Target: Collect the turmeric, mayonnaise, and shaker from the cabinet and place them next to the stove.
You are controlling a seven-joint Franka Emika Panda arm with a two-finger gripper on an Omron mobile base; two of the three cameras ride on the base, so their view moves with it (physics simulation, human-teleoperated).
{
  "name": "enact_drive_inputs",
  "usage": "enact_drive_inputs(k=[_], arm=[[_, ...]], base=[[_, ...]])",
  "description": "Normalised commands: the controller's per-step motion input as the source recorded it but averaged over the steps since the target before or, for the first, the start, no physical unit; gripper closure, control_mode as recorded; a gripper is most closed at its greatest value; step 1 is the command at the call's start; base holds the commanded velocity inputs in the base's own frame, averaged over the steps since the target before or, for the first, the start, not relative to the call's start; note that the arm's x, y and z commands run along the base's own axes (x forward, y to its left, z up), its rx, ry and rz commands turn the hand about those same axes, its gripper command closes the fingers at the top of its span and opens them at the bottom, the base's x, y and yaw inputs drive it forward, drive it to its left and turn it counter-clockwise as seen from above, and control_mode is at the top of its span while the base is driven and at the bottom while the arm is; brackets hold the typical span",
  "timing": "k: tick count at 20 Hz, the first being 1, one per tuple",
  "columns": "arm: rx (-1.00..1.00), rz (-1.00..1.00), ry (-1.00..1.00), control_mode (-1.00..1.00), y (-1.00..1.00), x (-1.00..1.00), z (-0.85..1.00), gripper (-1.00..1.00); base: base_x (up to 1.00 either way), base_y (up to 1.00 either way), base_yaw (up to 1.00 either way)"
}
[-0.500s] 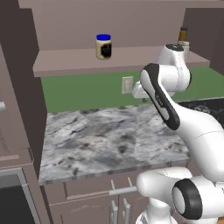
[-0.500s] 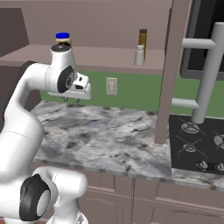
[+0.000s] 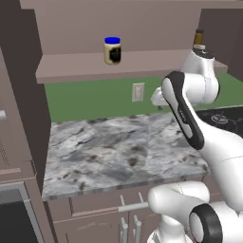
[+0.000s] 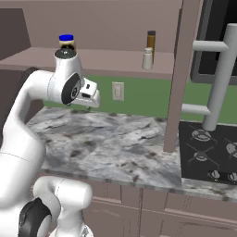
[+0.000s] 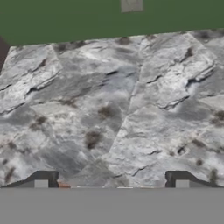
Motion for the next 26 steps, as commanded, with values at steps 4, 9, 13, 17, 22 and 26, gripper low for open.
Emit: enact_drive_inputs(k=[4, 9, 13, 17, 22, 26], arm=[[0.03, -0.21, -0.24, -1.00, -0.43, -0.21, 0.55, -1.00], [0.00, -0.26, -0.21, -1.00, -0.30, -0.05, 0.70, -1.00], [0.00, -0.28, -0.23, -1.00, -0.30, 0.00, 0.48, -1.00], [0.00, -0.20, -0.47, -1.00, -0.41, -0.18, 0.01, -1.00], [0.00, -0.12, -0.44, -1.00, -0.40, -0.23, 0.28, -1.00], [0.00, -0.07, -0.28, -1.00, -0.33, -0.06, 0.61, -1.00]], base=[[0.00, 0.00, 0.00], [0.00, 0.00, 0.00], [0.00, 0.00, 0.00], [0.00, 0.00, 0.00], [0.00, 0.00, 0.00], [0.00, 0.00, 0.00]])
